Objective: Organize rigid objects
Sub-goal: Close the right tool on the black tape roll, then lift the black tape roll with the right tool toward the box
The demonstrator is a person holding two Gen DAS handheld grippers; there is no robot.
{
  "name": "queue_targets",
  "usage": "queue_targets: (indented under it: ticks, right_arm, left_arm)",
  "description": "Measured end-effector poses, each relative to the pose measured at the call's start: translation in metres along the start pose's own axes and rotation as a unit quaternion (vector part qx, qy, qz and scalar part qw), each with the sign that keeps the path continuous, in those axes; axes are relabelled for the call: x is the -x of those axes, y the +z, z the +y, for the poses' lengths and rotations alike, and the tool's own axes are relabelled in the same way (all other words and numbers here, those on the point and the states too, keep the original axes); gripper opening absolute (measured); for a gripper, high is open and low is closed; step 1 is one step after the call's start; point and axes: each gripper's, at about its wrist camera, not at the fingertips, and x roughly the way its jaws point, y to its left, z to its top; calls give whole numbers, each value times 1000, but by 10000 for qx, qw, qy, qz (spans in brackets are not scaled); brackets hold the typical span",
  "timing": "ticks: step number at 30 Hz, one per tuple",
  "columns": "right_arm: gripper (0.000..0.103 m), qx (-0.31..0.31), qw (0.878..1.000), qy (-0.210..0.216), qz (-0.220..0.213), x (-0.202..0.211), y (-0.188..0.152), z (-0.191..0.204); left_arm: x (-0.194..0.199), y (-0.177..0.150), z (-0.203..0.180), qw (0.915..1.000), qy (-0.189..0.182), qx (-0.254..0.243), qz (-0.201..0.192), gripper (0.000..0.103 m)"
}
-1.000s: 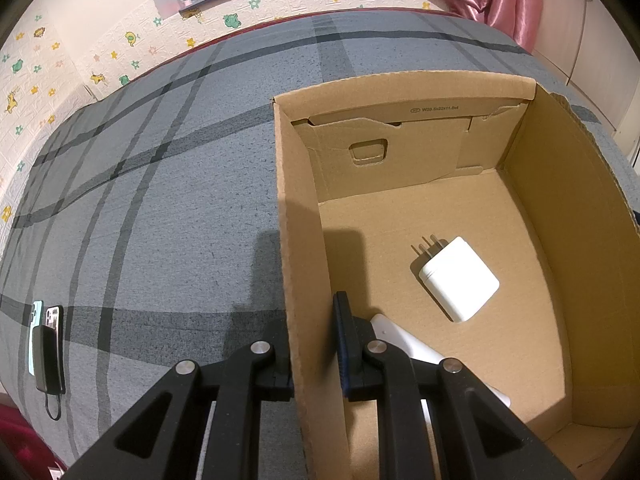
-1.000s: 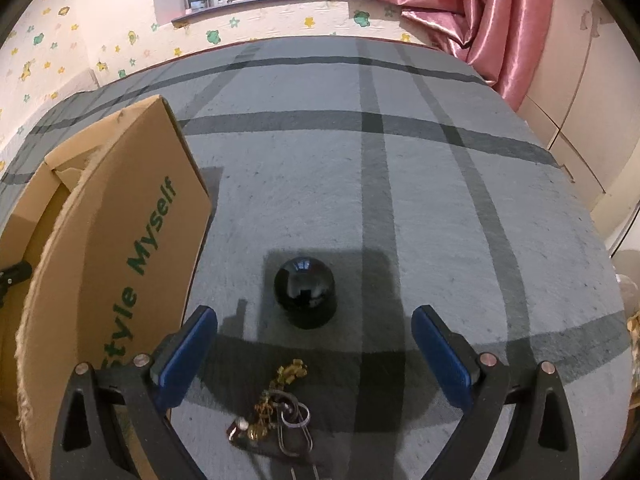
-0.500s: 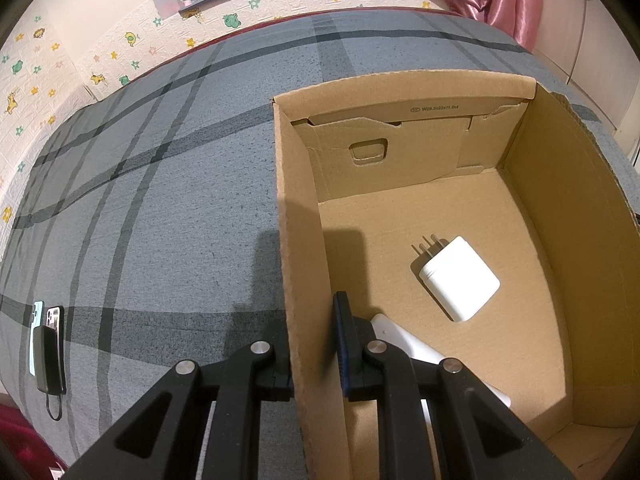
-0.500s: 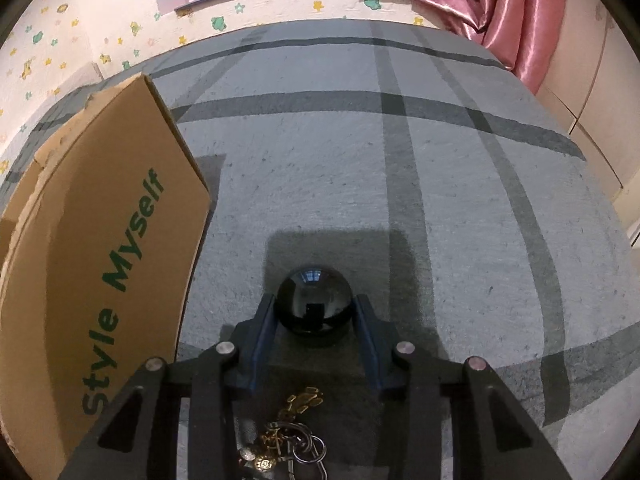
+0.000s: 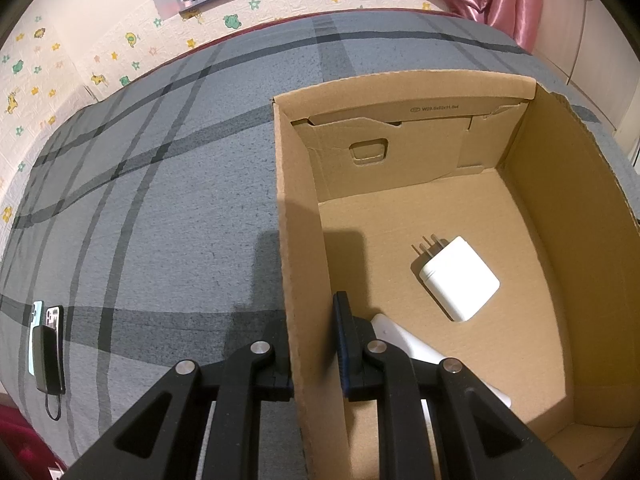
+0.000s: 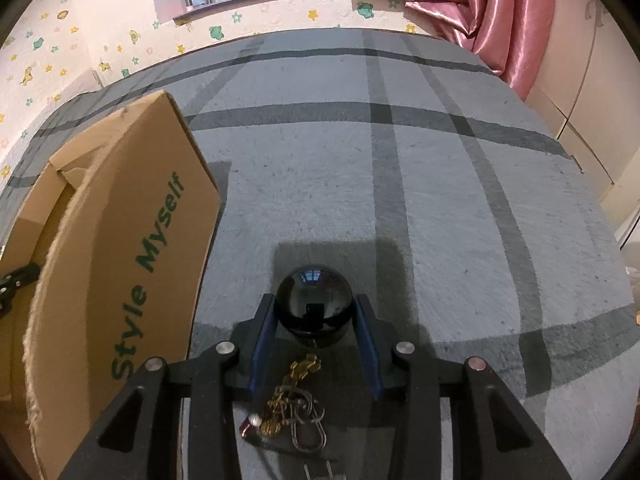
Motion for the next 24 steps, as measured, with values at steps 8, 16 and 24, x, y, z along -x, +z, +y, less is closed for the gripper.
queue_targets:
  ticks: [8, 16, 24]
  right_arm:
    - [41, 55, 9999, -32, -131, 24, -3, 5]
    - [41, 105, 9997, -23, -211, 43, -7, 12]
    - [41, 134, 9995, 29, -273, 58, -7, 19]
  left_arm:
    - [-1, 0, 3, 10000, -49, 18, 19, 16]
    - [-1, 0, 1, 10000, -27, 0, 16, 16]
    - [-1, 1, 0, 10000, -19, -6, 17, 16]
